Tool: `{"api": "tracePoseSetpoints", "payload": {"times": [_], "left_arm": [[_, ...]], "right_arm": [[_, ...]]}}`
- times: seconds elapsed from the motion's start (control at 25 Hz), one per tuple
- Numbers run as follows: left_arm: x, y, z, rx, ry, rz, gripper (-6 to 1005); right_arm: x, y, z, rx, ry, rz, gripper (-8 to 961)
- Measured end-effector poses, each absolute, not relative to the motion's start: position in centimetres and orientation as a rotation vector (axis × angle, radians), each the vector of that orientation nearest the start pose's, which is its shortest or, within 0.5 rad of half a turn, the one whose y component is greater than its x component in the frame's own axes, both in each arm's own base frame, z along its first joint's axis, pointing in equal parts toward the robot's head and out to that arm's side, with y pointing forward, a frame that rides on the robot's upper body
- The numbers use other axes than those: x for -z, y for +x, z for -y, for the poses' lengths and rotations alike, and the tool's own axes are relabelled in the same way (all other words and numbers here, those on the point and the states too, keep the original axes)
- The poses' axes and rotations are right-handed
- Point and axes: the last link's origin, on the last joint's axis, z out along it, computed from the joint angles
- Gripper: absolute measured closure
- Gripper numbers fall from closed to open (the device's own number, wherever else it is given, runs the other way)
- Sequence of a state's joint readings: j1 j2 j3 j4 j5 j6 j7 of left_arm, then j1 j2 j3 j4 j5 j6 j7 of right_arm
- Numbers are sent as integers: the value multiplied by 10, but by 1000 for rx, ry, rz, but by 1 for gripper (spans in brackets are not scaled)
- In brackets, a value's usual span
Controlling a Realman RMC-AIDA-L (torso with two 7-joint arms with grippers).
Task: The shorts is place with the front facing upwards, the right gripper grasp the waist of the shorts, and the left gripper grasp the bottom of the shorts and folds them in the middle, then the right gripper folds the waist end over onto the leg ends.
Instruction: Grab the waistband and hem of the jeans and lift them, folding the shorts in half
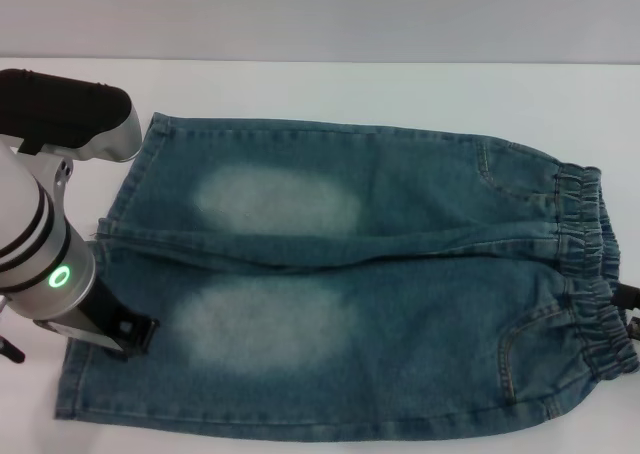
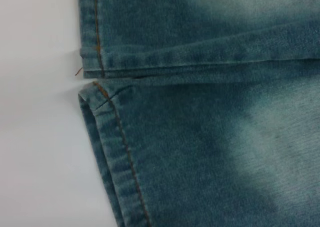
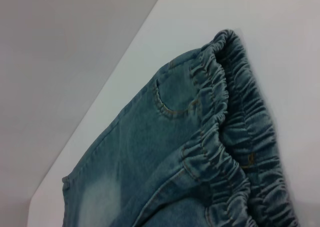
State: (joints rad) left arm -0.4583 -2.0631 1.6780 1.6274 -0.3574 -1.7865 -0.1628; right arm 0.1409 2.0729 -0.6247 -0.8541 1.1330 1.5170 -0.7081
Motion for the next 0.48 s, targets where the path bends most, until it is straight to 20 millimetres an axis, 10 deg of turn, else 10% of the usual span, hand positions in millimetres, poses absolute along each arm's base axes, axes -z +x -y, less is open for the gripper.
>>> {"api": "tracePoseSetpoints", "payload": {"times": [0.48], "left_arm": [[-18,-194,-303,-600,-1974,1464,936]], "right_arm": [[-63,372,-241,-784,-1776,-1974,228]]}}
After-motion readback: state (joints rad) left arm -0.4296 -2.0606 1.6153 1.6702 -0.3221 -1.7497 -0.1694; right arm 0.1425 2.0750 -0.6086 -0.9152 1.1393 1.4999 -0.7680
